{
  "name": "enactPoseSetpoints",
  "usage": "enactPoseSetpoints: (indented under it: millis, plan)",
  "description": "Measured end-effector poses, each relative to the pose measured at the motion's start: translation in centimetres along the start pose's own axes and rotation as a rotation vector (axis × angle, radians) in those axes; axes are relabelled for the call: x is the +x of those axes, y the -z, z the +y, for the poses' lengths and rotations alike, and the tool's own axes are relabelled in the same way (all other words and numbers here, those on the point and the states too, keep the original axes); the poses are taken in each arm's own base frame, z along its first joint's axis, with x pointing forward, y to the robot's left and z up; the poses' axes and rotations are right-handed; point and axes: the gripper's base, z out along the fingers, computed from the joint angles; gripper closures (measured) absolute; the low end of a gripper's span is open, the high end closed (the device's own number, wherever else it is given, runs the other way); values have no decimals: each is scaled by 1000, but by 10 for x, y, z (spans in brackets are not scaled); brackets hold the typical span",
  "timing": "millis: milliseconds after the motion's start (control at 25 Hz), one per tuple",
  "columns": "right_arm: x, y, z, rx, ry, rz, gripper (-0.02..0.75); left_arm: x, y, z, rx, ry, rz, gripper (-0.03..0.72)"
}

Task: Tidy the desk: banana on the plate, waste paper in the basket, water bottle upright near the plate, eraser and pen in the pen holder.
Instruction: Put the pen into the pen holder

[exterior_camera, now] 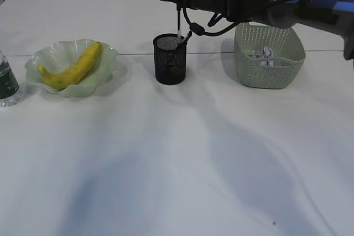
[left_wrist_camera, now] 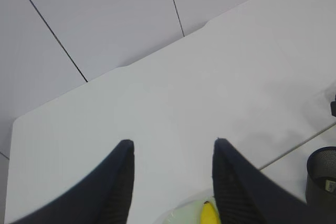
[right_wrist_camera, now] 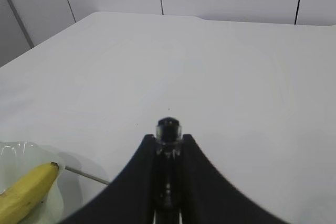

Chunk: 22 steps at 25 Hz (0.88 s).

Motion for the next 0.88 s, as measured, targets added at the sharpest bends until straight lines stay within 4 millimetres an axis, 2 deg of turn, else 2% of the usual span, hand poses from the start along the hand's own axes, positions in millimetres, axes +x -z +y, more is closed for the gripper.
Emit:
enactPoseSetpoints:
  millis: [440, 680, 880]
  plan:
    - [1, -1, 0, 0, 11, -8, 654, 0, 0, 0, 0, 0, 0, 350]
    - [18, -9, -2, -5, -9, 14, 654, 0, 0, 0, 0, 0, 0, 362]
    - [24, -12, -2, -12, -15, 16, 654, 0, 0, 0, 0, 0, 0, 365]
